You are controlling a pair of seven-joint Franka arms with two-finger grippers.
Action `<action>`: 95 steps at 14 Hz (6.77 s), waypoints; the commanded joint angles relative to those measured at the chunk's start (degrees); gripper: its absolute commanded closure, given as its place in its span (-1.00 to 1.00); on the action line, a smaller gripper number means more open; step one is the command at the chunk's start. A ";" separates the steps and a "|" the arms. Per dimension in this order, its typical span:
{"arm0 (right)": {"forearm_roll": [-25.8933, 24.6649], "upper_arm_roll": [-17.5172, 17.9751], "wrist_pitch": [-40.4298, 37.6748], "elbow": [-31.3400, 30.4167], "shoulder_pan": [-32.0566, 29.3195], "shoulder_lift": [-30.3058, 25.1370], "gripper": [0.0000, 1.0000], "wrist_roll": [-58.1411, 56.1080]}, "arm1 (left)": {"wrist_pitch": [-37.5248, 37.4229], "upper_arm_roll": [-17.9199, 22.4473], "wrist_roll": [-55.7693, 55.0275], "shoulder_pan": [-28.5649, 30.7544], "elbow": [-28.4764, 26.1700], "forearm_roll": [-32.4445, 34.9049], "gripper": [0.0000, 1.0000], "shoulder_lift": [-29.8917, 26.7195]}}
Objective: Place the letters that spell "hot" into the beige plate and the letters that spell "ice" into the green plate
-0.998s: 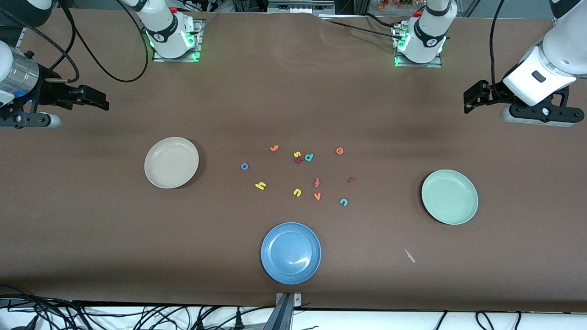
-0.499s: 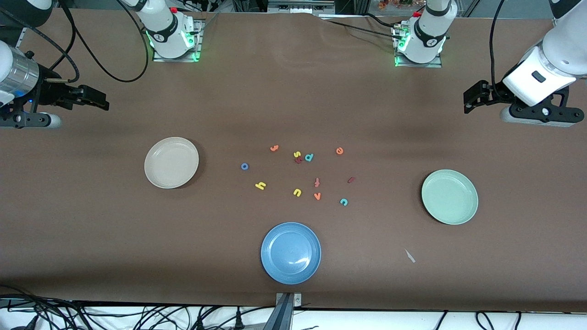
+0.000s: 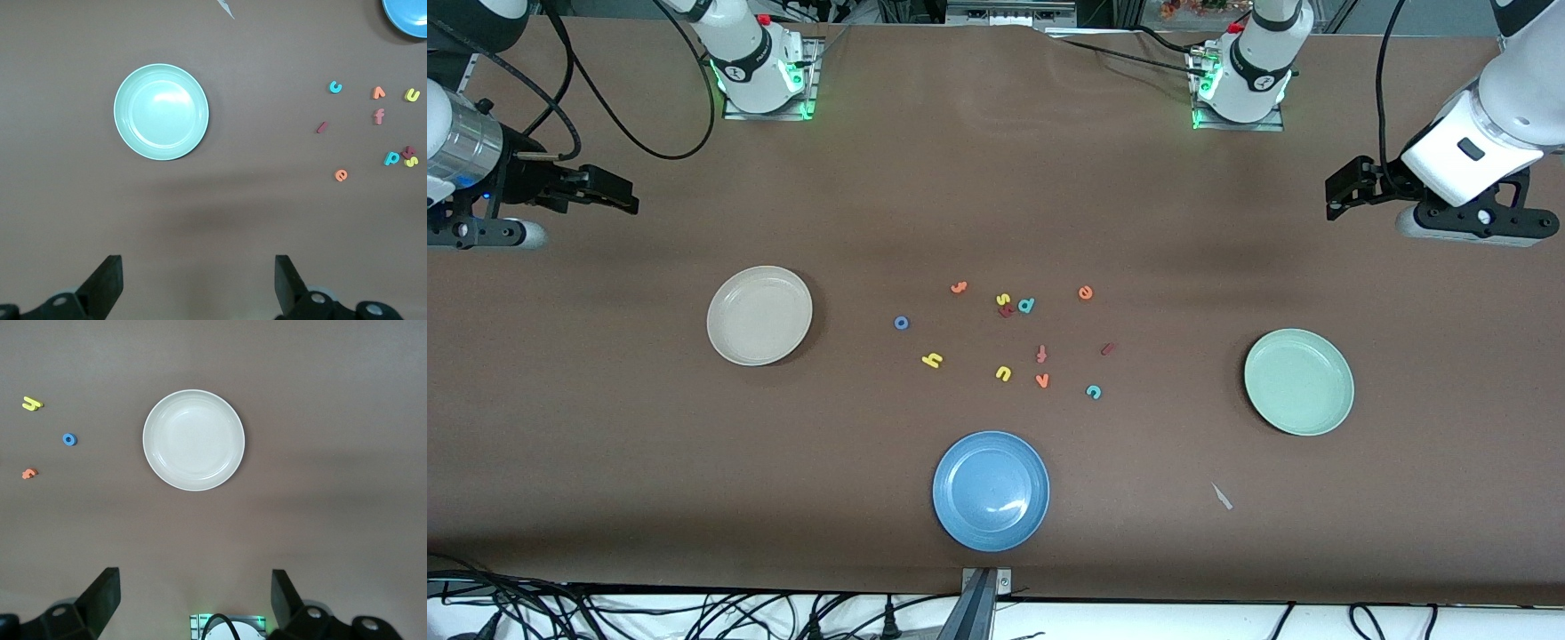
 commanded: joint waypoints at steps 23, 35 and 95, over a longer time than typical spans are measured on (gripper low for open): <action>-0.43 -0.14 -0.45 0.04 0.24 -0.25 -1.00 -0.54 | -1.15 -0.07 1.37 0.42 1.67 0.07 -1.00 0.70; -0.25 0.30 2.61 -0.05 6.99 2.91 -1.00 7.00 | -1.24 -0.07 1.54 0.51 1.58 0.07 -1.00 0.70; 3.44 1.18 47.36 -4.18 27.93 37.98 0.15 12.74 | 24.34 -2.45 34.56 -0.13 1.05 12.64 1.00 34.19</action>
